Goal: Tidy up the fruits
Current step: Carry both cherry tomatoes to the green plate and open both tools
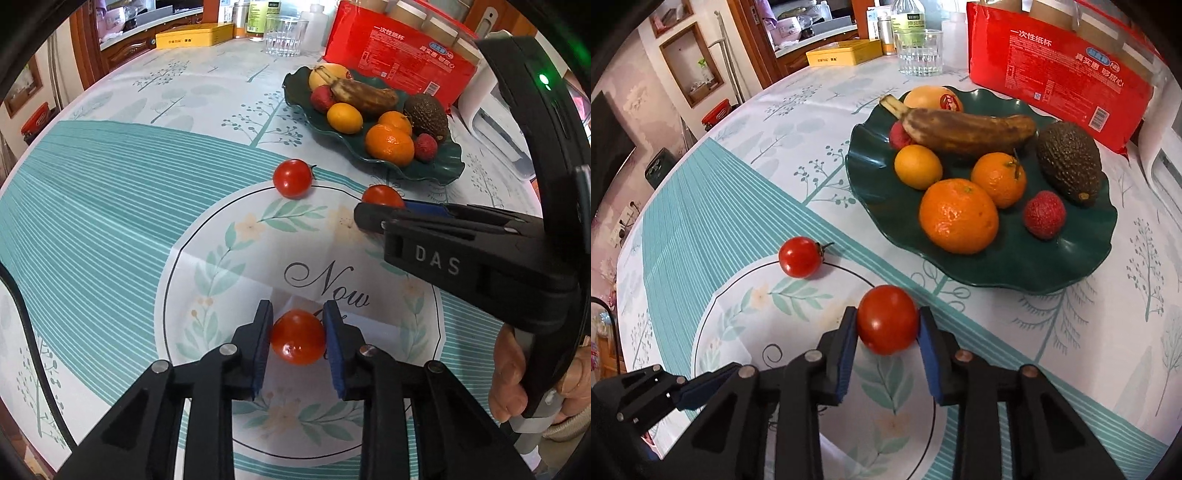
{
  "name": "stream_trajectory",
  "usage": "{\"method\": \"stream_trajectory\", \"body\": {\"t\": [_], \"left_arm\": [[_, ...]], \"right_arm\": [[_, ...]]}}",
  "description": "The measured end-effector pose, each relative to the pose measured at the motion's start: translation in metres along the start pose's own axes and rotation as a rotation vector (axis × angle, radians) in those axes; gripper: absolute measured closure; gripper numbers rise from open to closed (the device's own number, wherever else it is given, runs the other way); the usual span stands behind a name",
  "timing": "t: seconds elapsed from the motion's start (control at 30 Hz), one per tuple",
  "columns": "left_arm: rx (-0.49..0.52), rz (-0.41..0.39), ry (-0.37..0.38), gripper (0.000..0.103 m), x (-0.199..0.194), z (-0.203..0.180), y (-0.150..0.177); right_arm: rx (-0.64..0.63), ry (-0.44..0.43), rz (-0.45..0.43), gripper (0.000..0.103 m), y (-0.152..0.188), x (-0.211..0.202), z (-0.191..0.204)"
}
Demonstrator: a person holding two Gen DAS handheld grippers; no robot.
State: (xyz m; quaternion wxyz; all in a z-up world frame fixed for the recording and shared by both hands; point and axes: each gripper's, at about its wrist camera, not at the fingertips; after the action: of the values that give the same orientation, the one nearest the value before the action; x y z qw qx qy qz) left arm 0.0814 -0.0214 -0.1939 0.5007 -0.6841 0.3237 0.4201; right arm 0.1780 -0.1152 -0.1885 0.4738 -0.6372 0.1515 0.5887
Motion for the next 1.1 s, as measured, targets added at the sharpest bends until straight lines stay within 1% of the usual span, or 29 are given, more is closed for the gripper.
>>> {"method": "stream_trajectory", "body": {"t": [0.3,0.47,0.63,0.73,0.83,1.1], "left_arm": [[-0.014,-0.035,0.011,0.077,-0.019,0.011,-0.017],[-0.013,-0.036,0.033,0.077,-0.027,0.013,-0.035],[0.024,-0.057,0.044,0.077,-0.044,0.009,-0.059],[0.060,-0.064,0.041,0.077,-0.055,0.002,-0.079],[0.080,-0.078,0.060,0.077,-0.068,-0.003,-0.105],[0.149,-0.141,0.097,0.077,-0.104,-0.025,-0.169]], "right_arm": [[0.032,-0.036,0.011,0.072,0.013,-0.020,-0.001],[0.070,-0.045,-0.010,0.072,0.016,-0.042,-0.006],[0.125,-0.039,-0.035,0.072,0.011,-0.065,-0.016],[0.147,-0.005,-0.037,0.072,0.002,-0.080,-0.021],[0.166,-0.003,-0.059,0.072,-0.011,-0.097,-0.027],[0.133,0.095,-0.161,0.072,-0.069,-0.155,-0.035]]}}
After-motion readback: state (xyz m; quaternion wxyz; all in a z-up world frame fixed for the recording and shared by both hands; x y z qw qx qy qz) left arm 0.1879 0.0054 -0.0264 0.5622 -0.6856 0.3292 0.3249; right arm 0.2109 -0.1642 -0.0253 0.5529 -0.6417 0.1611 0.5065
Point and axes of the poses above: each gripper's, at about its wrist camera, not at the fingertips, and x roughly the way its jaws point, z to its left, y to its underside, and after that the axes turned 3 degrees about -y, right-handed
